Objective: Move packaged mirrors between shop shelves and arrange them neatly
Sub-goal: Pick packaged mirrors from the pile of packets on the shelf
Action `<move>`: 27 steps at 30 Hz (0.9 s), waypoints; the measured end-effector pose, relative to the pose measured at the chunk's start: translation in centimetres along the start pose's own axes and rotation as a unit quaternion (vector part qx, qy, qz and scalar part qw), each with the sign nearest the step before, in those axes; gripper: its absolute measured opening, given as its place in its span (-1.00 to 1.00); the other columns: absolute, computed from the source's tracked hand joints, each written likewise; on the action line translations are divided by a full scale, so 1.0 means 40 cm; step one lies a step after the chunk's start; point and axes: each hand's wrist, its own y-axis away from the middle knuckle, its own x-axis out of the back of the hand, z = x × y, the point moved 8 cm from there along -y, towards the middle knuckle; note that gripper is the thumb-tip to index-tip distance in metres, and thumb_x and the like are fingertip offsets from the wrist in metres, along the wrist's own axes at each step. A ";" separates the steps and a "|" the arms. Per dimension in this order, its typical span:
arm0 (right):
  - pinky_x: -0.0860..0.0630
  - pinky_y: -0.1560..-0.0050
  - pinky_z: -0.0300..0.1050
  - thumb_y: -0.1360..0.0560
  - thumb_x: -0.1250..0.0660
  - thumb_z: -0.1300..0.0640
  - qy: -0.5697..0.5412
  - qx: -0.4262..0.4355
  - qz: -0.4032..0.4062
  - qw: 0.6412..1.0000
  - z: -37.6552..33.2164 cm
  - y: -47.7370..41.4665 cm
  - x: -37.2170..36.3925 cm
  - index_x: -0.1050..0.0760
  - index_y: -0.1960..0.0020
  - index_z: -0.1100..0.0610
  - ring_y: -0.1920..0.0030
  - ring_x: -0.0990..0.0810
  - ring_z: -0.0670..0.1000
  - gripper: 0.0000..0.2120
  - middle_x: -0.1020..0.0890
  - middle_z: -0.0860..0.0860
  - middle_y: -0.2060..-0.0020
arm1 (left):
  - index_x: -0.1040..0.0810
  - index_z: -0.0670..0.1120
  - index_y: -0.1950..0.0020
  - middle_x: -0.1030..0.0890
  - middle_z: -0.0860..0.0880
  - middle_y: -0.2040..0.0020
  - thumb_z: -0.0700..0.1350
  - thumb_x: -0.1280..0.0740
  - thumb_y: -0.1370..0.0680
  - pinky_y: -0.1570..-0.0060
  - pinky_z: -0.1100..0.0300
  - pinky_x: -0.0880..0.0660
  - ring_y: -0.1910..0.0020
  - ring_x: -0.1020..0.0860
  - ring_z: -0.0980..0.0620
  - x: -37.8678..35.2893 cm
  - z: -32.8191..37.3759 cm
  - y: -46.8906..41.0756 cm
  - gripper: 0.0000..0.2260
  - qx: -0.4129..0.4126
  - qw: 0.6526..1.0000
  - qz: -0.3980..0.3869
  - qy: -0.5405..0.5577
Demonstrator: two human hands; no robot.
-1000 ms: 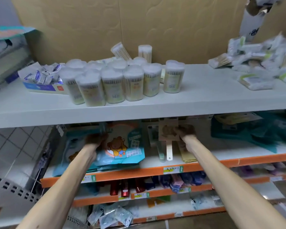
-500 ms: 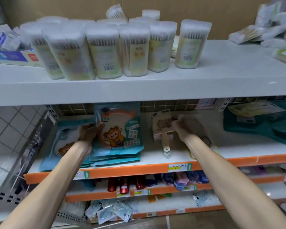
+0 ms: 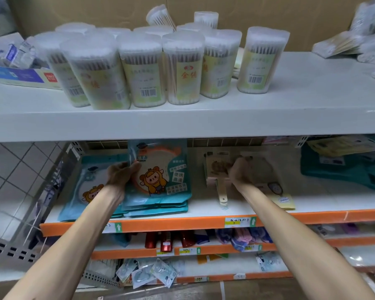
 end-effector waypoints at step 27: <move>-0.31 -0.01 -0.06 -0.55 -0.29 0.31 -0.047 0.119 0.044 0.991 -0.097 0.082 0.067 -0.52 -0.03 0.38 -0.02 -0.56 0.26 -0.87 -0.61 0.33 0.04 | -0.60 -0.15 0.03 -0.66 -0.20 0.04 -0.14 -0.41 -0.51 0.05 -0.31 -0.58 0.05 -0.64 -0.26 0.029 -0.024 -0.048 -0.89 0.000 0.997 0.004 -0.075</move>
